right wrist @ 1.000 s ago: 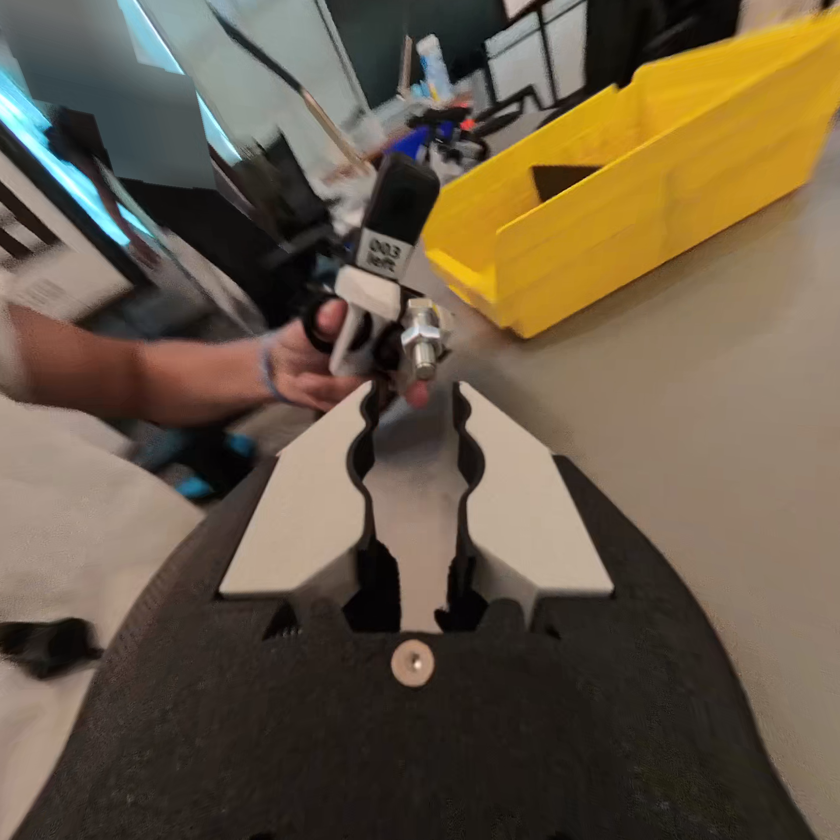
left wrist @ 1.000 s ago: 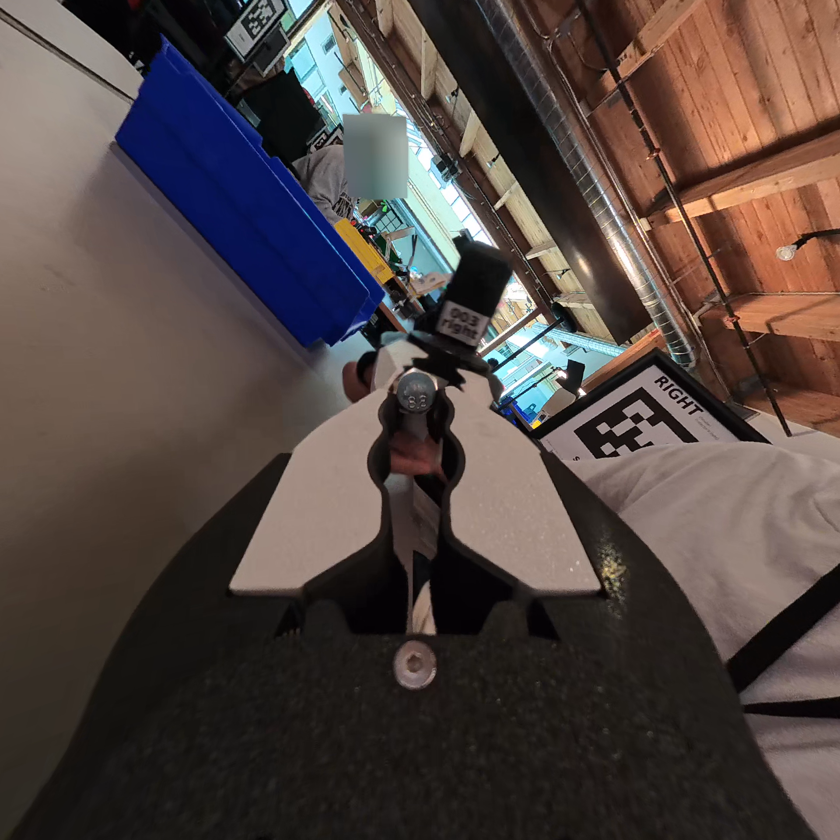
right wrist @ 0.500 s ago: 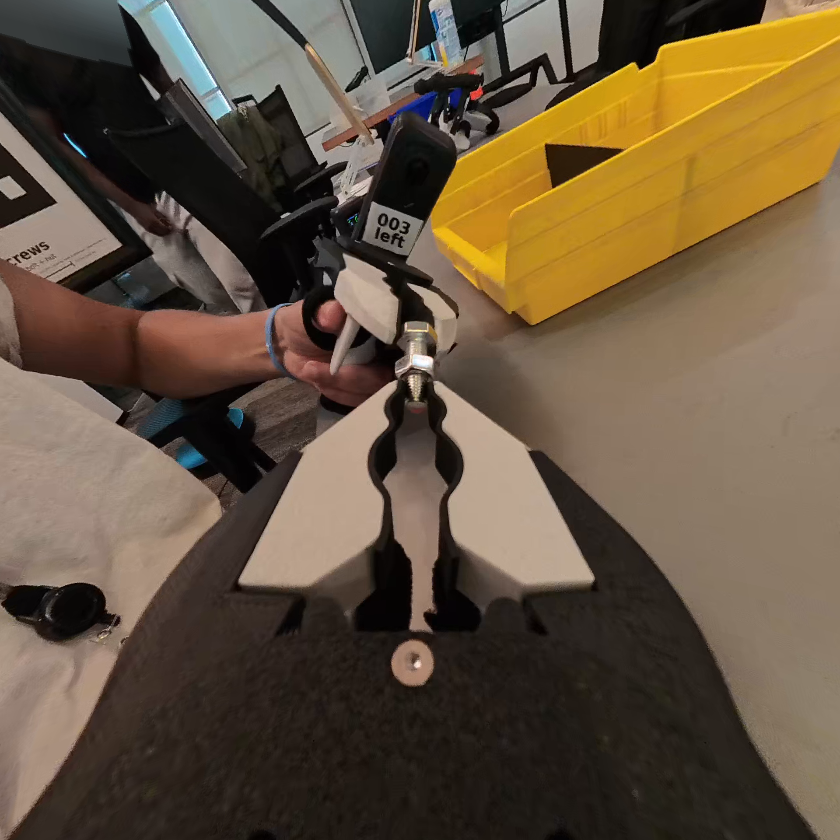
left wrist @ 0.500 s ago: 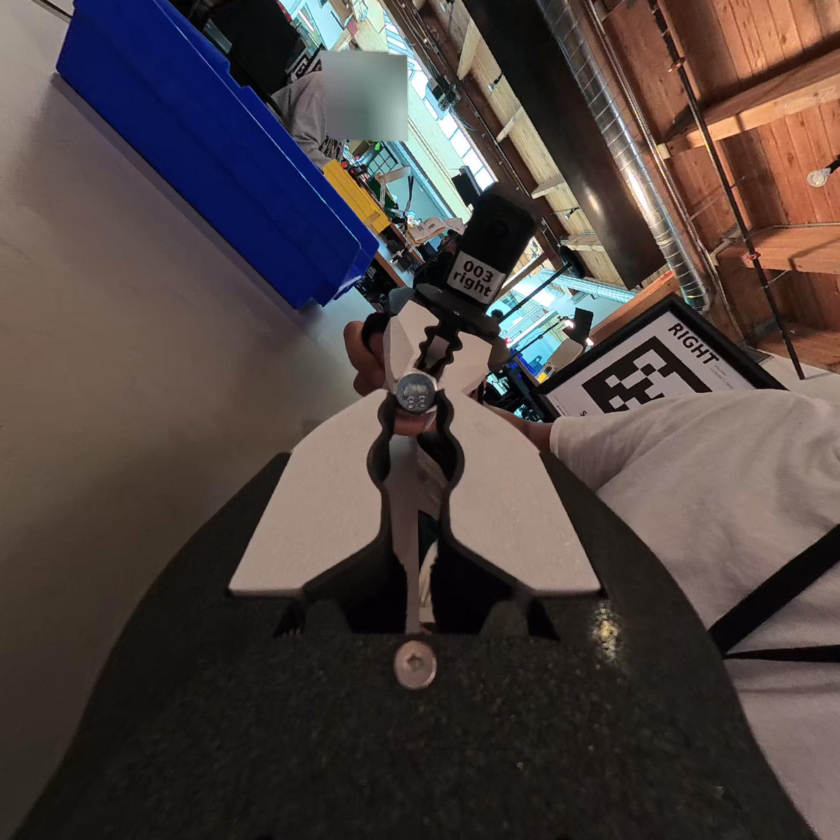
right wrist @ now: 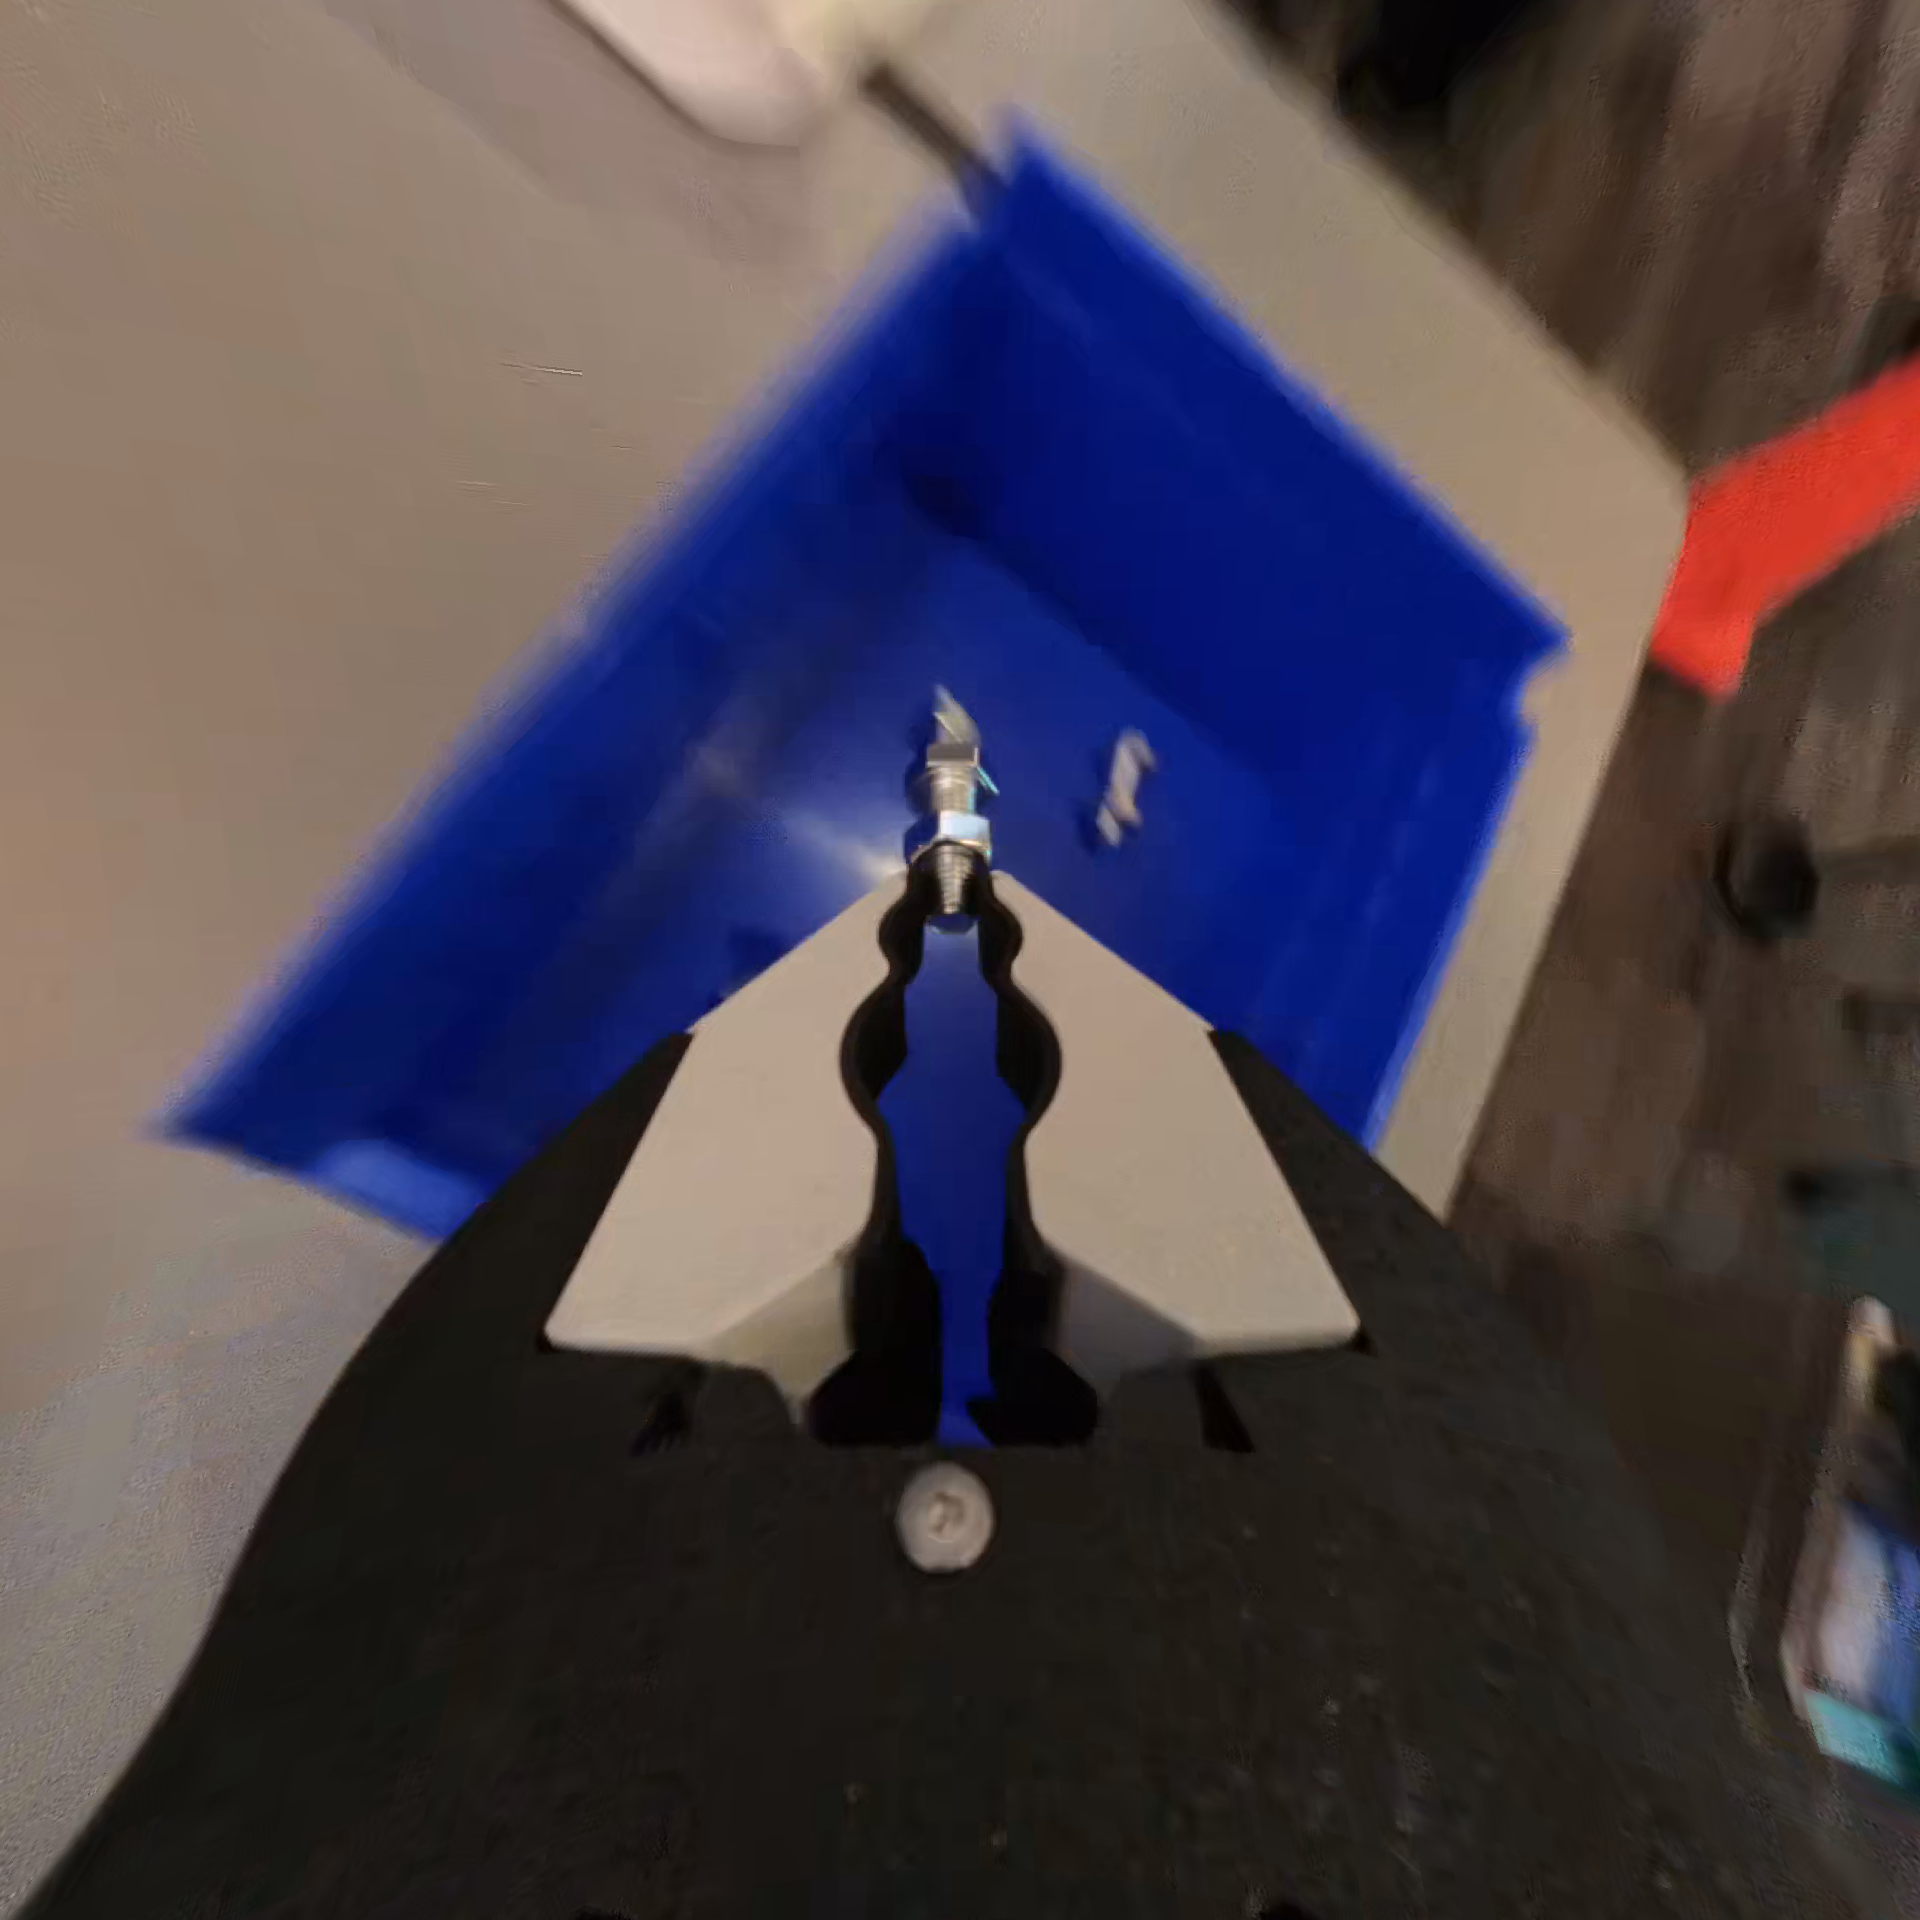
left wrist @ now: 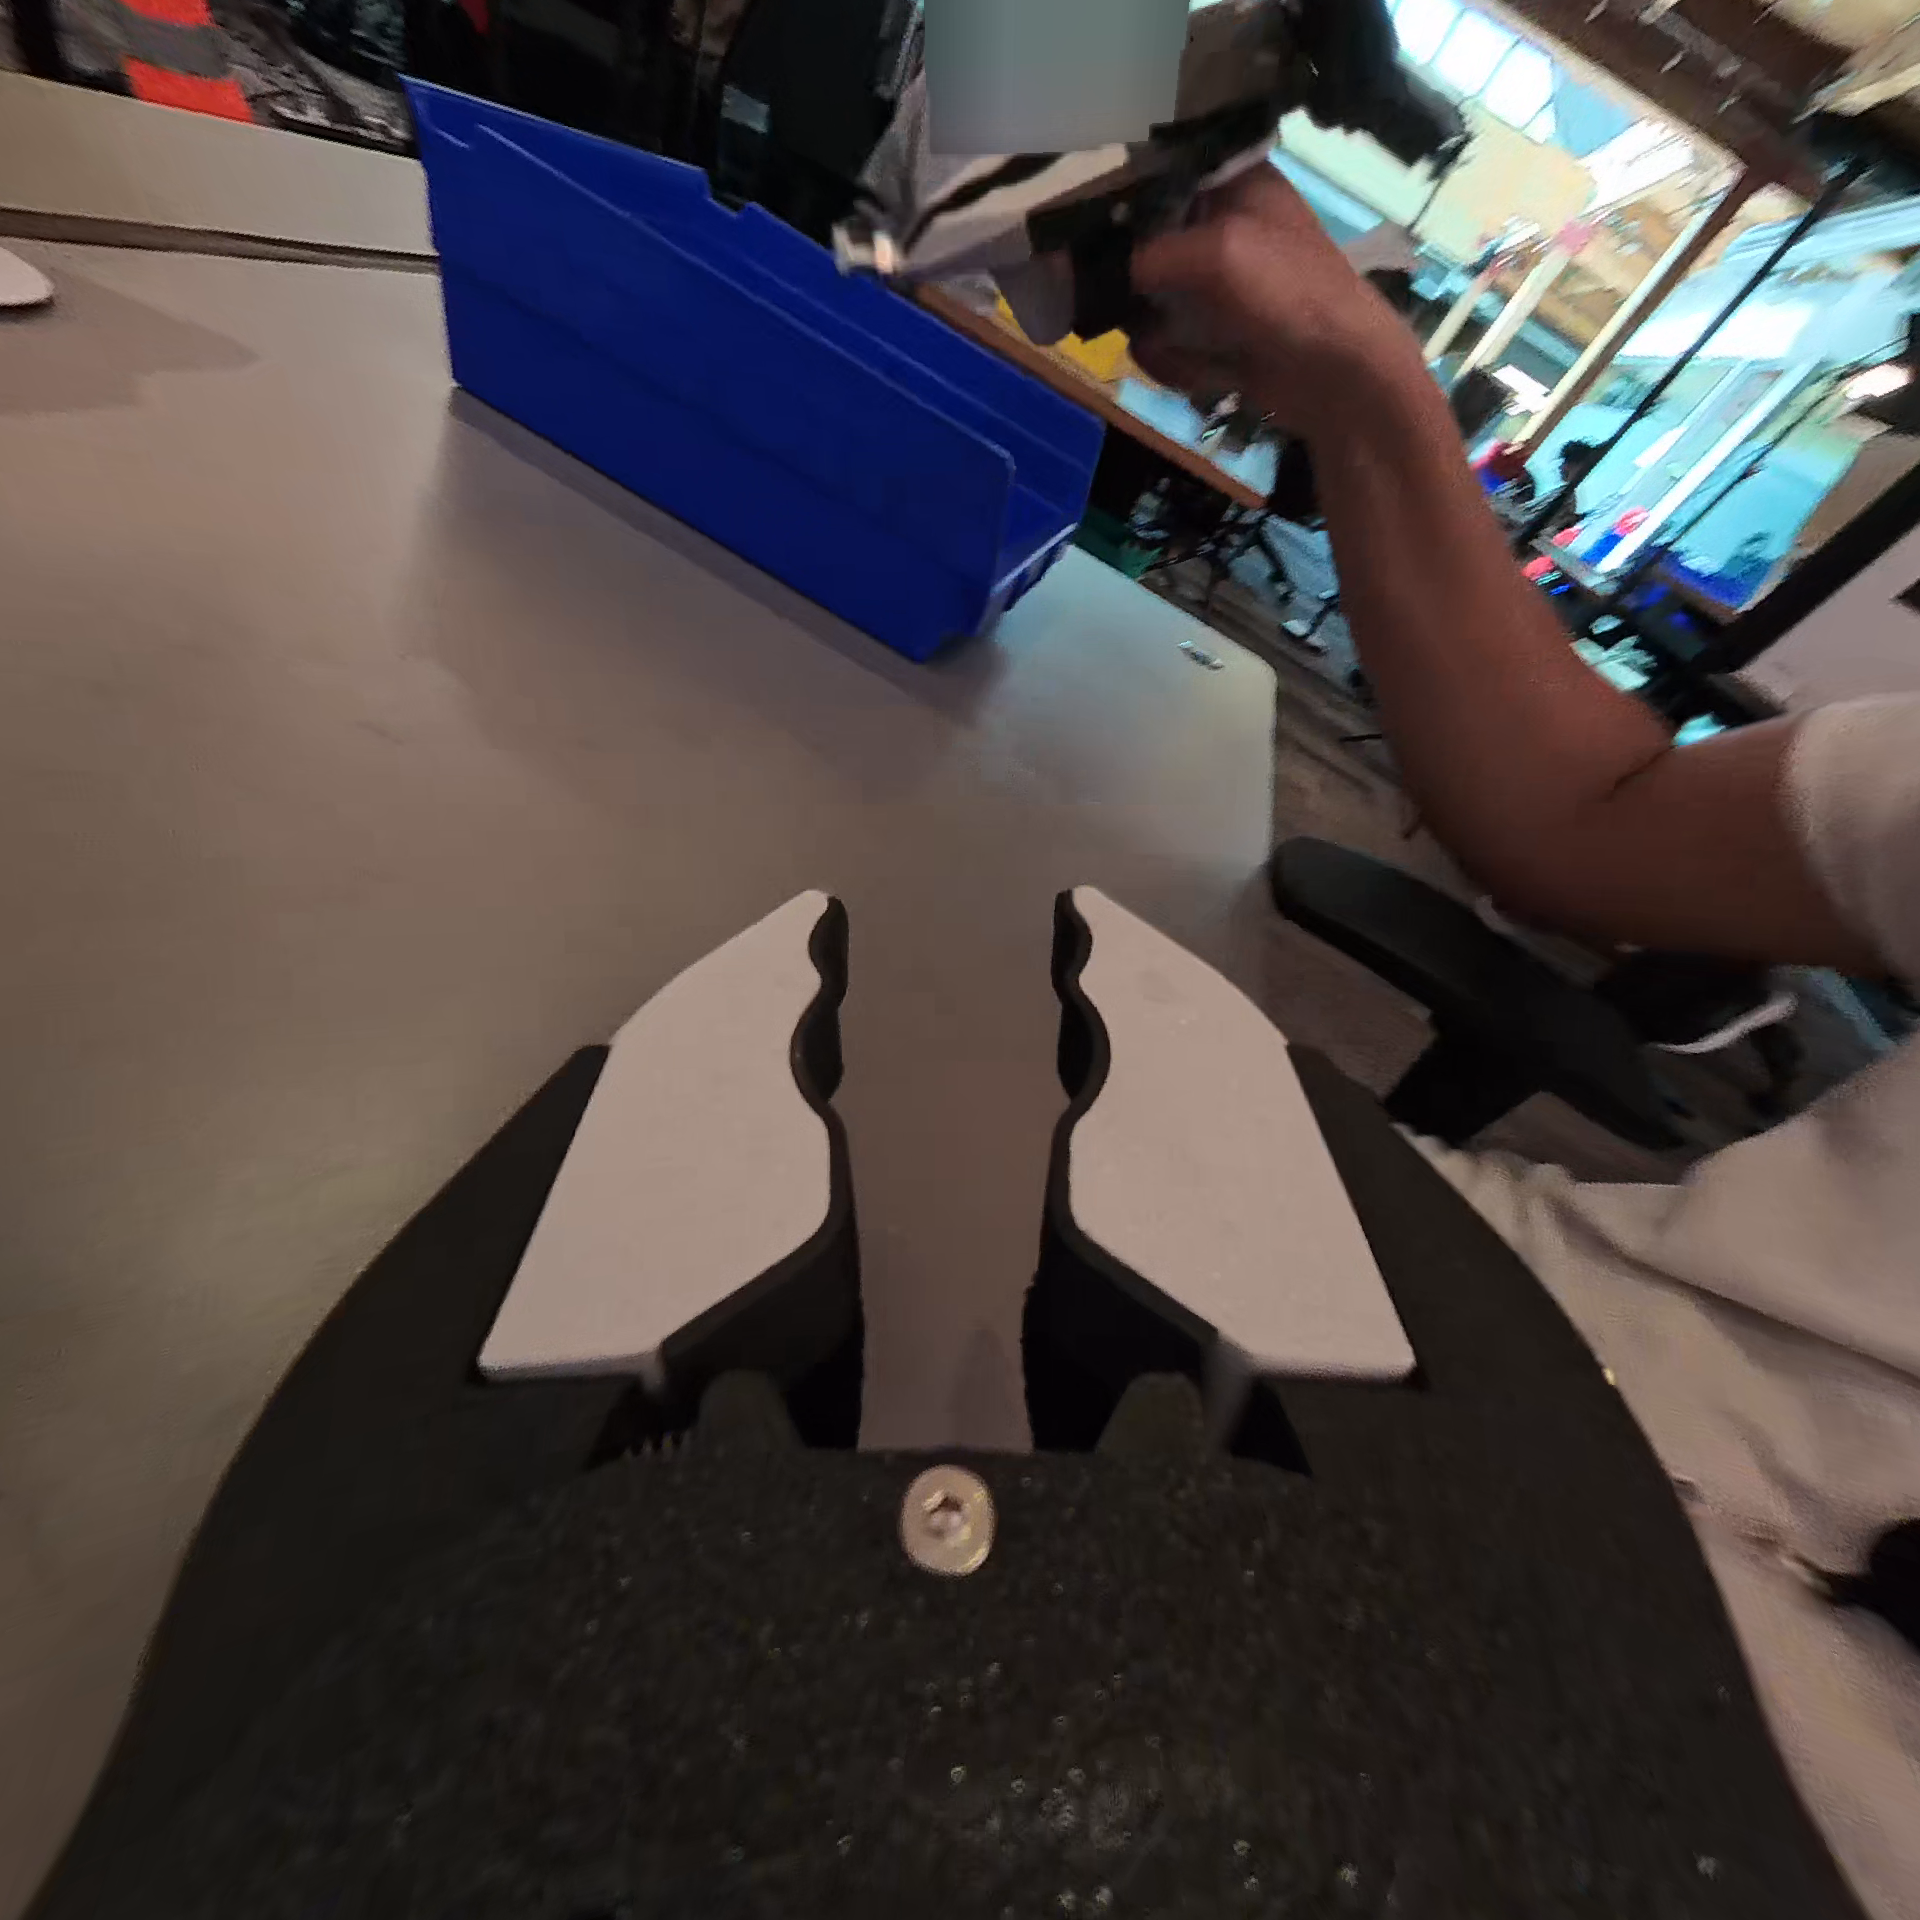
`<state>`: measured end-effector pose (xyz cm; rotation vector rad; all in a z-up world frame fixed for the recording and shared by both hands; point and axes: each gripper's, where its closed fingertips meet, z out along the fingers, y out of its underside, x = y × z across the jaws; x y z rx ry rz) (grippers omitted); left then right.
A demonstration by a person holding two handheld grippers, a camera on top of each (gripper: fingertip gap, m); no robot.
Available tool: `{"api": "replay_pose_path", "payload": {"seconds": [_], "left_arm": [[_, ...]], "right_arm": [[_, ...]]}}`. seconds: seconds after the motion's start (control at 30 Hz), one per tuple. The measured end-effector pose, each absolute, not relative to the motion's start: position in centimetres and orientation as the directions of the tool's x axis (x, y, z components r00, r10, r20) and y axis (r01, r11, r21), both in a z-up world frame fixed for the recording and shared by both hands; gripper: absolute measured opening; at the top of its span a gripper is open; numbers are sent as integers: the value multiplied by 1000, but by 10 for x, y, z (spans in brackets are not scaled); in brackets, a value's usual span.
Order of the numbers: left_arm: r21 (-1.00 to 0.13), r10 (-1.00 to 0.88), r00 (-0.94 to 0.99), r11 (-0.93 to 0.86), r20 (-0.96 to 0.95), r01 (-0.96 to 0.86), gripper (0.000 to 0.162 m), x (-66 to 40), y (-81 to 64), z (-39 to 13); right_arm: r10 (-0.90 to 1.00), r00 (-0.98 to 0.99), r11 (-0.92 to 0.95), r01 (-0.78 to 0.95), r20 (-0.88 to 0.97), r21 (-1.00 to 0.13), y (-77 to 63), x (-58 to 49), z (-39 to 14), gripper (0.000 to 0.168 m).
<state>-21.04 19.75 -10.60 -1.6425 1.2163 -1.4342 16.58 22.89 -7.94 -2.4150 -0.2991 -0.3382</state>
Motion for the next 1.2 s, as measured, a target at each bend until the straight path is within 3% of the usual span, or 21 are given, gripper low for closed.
{"api": "replay_pose_path", "payload": {"seconds": [0.07, 0.2, 0.3, 0.47, 0.53, 0.63, 0.73, 0.9, 1.0, 1.1, 1.2], "left_arm": [[-919, -951, 56, -309, 305, -244, 36, -211, 207, -109], [-931, -969, 156, -230, 192, -284, 32, -215, 218, -115], [-928, -970, 180, -213, 164, -304, 31, -217, 220, -117], [-930, -973, 191, -187, 130, -318, 29, -220, 222, -118], [-927, -972, 188, -198, 143, -317, 29, -220, 221, -118], [-928, -971, 183, -207, 155, -309, 28, -219, 218, -116], [-929, -974, 185, -186, 131, -320, 28, -220, 217, -116], [-925, -975, 180, -182, 127, -333, 28, -220, 217, -118], [-923, -978, 169, -177, 125, -342, 28, -219, 215, -120], [-924, -982, 155, -156, 107, -350, 29, -212, 213, -122], [-923, -987, 133, -137, 94, -360, 35, -203, 209, -124]], "right_arm": [[72, 953, -848, 214, 294, -484, 230, 205, -120, 9], [-57, 971, -891, 55, 231, -451, 239, 231, -171, 9], [-130, 946, -897, 16, 296, -442, 239, 242, -179, 9], [-216, 944, -903, -96, 250, -418, 236, 238, -190, 10], [-229, 948, -896, -117, 221, -427, 237, 234, -188, 19], [-256, 941, -853, -111, 222, -510, 236, 230, -167, 22], [-277, 949, -732, -106, 152, -673, 230, 206, -123, 28], [-209, 972, -303, -170, -109, -938, 191, 129, -60, 38], [-138, 965, -108, -240, -225, -965, 165, 84, -61, 44], [-225, 966, -218, -177, -127, -960, 162, 71, -102, 57], [-239, 970, -254, -108, -45, -961, 176, 63, -107, 61]]}}
